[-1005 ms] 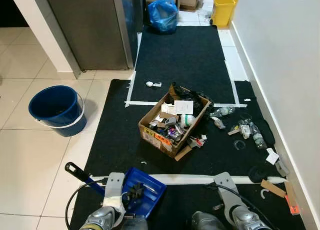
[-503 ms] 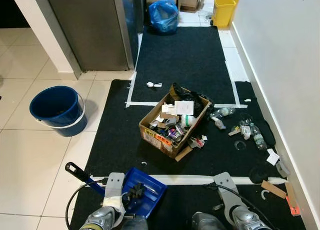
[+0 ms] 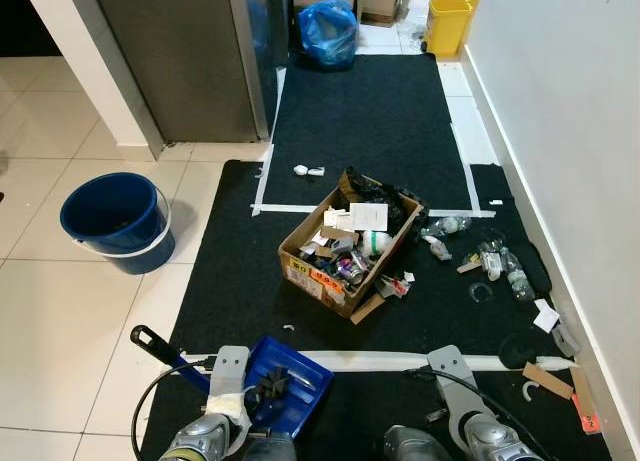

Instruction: Sweep floor

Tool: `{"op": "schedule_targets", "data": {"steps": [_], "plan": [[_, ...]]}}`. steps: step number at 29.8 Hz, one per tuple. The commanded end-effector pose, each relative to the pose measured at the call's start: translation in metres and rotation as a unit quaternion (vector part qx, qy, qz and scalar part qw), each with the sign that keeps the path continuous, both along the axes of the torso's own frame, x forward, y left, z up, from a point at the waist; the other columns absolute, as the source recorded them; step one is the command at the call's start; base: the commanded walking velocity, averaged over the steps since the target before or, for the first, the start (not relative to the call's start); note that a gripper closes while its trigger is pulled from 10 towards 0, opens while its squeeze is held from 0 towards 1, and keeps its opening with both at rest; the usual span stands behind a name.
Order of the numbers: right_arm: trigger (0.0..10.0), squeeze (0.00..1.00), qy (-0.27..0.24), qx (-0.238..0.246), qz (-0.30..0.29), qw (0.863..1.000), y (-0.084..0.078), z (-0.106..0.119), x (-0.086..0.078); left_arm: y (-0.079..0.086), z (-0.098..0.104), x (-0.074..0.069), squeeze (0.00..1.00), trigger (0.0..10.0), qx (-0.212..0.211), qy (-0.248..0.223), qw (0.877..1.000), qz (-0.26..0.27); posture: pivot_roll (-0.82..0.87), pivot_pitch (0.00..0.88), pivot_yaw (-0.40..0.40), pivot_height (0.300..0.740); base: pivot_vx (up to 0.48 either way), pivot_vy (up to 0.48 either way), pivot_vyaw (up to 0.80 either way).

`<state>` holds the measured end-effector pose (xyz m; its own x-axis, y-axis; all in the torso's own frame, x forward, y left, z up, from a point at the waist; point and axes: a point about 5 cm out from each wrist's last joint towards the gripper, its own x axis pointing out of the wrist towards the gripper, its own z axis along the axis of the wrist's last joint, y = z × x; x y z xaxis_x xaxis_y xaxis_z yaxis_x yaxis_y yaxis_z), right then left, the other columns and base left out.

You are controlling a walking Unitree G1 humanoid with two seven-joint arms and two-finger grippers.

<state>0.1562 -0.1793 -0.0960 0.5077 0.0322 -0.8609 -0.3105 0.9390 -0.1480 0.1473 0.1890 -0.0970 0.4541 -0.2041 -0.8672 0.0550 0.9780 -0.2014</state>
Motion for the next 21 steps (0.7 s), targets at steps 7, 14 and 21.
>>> {"op": "schedule_targets", "data": {"steps": [7, 14, 21], "plan": [[10.0, 0.00, 0.024, -0.010, -0.002, 1.000, -0.0021, -0.0041, -0.0093, -0.0041, -0.0011, -0.0019, 0.00, 10.0, -0.009, 0.004, 1.000, 0.002, 0.15, 0.000, -0.014, 0.740, 0.000, 0.000, 0.00], [10.0, 0.00, 0.024, -0.010, -0.001, 1.000, -0.0023, -0.0042, -0.0098, -0.0043, -0.0013, -0.0023, 0.00, 10.0, -0.010, 0.004, 1.000, 0.003, 0.15, 0.000, -0.015, 0.740, 0.000, 0.000, 0.00], [10.0, 0.00, 0.026, -0.009, -0.003, 1.000, -0.0028, -0.0047, -0.0115, -0.0045, -0.0015, -0.0029, 0.00, 10.0, -0.010, 0.005, 1.000, 0.004, 0.15, 0.000, -0.016, 0.740, 0.000, 0.000, 0.00]]}}
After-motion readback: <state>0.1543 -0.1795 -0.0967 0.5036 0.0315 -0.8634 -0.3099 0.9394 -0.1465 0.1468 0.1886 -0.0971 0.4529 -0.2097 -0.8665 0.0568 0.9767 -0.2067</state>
